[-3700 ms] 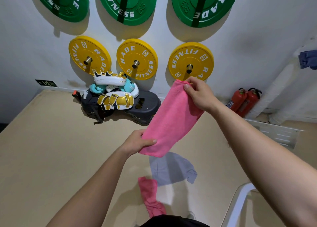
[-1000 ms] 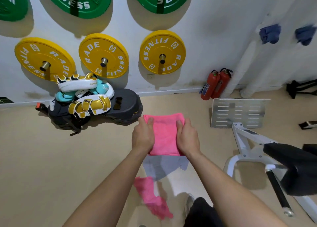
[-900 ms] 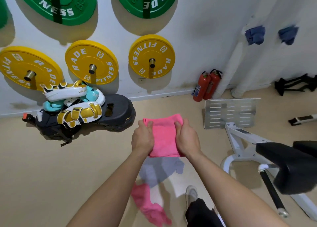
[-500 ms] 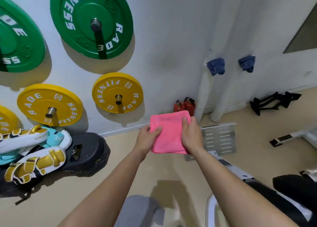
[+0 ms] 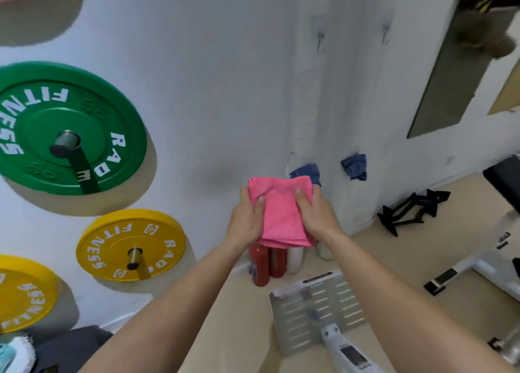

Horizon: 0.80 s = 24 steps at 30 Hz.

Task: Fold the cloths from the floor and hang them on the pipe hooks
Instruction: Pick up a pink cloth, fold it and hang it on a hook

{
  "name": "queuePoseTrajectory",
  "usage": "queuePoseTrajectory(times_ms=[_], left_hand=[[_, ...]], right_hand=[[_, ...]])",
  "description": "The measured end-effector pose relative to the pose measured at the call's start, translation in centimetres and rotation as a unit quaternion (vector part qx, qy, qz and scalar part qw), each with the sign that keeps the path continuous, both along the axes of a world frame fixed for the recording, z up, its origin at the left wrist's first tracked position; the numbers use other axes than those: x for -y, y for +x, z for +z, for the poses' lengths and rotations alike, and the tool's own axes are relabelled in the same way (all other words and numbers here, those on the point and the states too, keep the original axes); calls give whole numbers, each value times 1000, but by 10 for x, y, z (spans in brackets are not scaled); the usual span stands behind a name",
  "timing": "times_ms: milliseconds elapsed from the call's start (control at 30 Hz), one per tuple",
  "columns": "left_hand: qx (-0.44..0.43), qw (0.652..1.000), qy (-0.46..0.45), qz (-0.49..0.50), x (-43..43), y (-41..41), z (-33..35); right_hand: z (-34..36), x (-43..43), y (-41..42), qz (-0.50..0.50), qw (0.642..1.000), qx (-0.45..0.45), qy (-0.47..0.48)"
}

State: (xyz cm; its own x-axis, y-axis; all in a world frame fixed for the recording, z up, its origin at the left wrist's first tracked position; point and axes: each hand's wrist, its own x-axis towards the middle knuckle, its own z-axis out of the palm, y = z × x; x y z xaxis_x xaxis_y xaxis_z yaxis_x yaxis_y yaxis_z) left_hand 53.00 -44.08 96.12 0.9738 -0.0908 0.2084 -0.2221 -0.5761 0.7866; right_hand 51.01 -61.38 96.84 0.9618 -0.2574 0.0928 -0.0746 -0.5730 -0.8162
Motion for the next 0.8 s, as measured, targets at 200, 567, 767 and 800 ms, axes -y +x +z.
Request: queuePoseTrajectory(times_ms=[200, 567, 767, 800], left_hand=[[32, 997, -51, -52, 44, 142, 62], [72, 982, -143, -97, 145, 372, 225], [53, 976, -190, -90, 192, 443, 265], [48, 974, -202, -88, 197, 451, 269]], right_hand=[[62, 52, 125, -30, 997, 65, -8], [223, 147, 329, -95, 973, 210, 5], [263, 212, 413, -109, 966, 232, 15], [267, 222, 425, -104, 966, 238, 19]])
